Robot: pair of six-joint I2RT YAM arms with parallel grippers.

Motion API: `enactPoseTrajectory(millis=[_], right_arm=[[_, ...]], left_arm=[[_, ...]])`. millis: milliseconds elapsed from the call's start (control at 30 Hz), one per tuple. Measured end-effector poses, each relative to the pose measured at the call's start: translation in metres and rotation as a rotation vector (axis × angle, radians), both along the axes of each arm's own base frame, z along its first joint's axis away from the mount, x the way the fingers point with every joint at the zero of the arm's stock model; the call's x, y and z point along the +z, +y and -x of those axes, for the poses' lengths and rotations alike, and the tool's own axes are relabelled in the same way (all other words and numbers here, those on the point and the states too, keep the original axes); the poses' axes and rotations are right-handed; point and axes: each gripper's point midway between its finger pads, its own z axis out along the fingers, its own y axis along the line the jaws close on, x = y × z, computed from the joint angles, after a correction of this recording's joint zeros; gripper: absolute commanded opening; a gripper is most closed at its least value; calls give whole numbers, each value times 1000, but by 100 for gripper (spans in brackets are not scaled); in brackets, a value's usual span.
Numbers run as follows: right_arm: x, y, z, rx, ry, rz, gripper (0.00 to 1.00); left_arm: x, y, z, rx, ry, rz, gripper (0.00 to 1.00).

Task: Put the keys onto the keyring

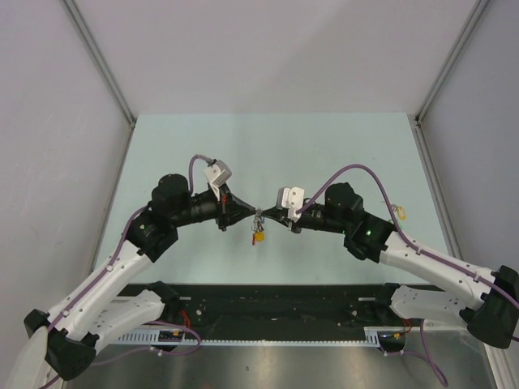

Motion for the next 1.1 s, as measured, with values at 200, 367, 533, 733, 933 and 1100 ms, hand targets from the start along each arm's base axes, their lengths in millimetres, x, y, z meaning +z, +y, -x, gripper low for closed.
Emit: enactPoseTrajectory(millis=[200, 367, 533, 733, 933, 1100], right_arm=[[3, 3, -3, -7, -17, -8, 0], [7, 4, -3, -7, -25, -24, 0], [11, 5, -3, -7, -19, -49, 0], [15, 1, -1, -1, -11, -92, 0], [15, -1, -1, 8, -9, -97, 0], [17, 0, 1, 21, -16, -101, 0]], left_arm=[[7, 1, 1, 25, 11, 38, 0], [12, 2, 1, 48, 2, 93, 0], [16, 4, 0, 80, -22, 165, 0], [18, 7, 3, 100, -55, 256, 0], [18, 7, 2, 101, -66, 296, 1], [18, 7, 0, 118, -54, 332, 0]])
